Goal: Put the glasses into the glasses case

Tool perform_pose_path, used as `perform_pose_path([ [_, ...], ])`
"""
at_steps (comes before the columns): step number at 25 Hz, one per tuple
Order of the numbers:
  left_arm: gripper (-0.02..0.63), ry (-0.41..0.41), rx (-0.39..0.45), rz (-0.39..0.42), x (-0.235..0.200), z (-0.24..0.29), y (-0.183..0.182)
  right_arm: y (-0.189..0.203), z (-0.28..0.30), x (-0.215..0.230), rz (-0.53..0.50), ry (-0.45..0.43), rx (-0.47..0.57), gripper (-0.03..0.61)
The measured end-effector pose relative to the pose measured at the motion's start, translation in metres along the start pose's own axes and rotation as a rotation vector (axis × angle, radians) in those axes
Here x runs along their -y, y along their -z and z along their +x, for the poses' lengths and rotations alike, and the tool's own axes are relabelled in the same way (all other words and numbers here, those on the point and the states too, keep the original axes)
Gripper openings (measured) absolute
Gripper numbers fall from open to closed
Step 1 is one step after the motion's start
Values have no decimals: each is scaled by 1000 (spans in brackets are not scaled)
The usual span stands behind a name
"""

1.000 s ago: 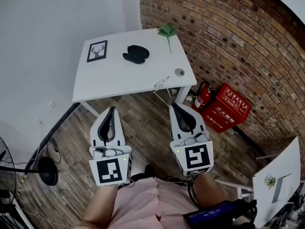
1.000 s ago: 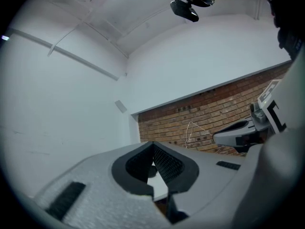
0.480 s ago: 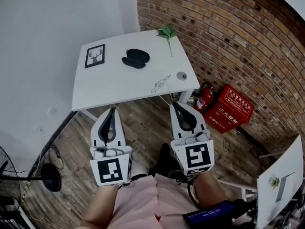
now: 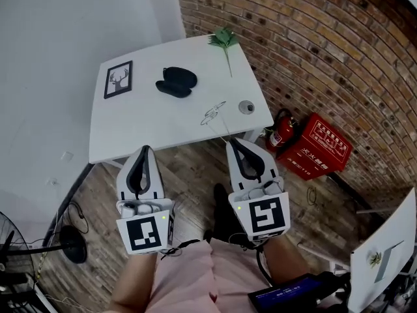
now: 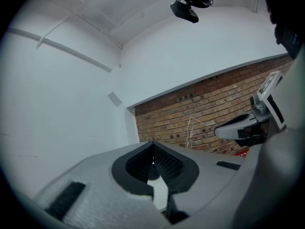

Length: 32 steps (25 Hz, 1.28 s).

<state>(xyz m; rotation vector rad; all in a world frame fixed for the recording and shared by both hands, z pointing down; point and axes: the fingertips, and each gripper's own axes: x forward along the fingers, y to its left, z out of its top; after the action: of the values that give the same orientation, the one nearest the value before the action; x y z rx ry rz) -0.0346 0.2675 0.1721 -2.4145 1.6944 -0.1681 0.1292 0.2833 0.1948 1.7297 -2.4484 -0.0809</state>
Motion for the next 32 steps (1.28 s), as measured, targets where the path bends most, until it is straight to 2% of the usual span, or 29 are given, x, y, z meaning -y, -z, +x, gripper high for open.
perform_pose_path([
  [7,0,11,-61,21,8,69,29,25,59,29,33,-72,-24,12],
  [11,0,-10,-58,36,1,109,32,30,96,47,41,-111,-30,12],
  [16,0,-39,-81,37,-7,145,27,30,139,63,41,-153,-28,13],
  [22,0,-95,-44,39,-24,183,7,12,182,78,21,-210,-2,13],
  [27,0,-163,-7,26,-46,199,-9,-5,214,87,-13,-251,13,13],
  [32,2,-220,-5,18,-65,203,-6,-9,236,84,-37,-297,19,13],
])
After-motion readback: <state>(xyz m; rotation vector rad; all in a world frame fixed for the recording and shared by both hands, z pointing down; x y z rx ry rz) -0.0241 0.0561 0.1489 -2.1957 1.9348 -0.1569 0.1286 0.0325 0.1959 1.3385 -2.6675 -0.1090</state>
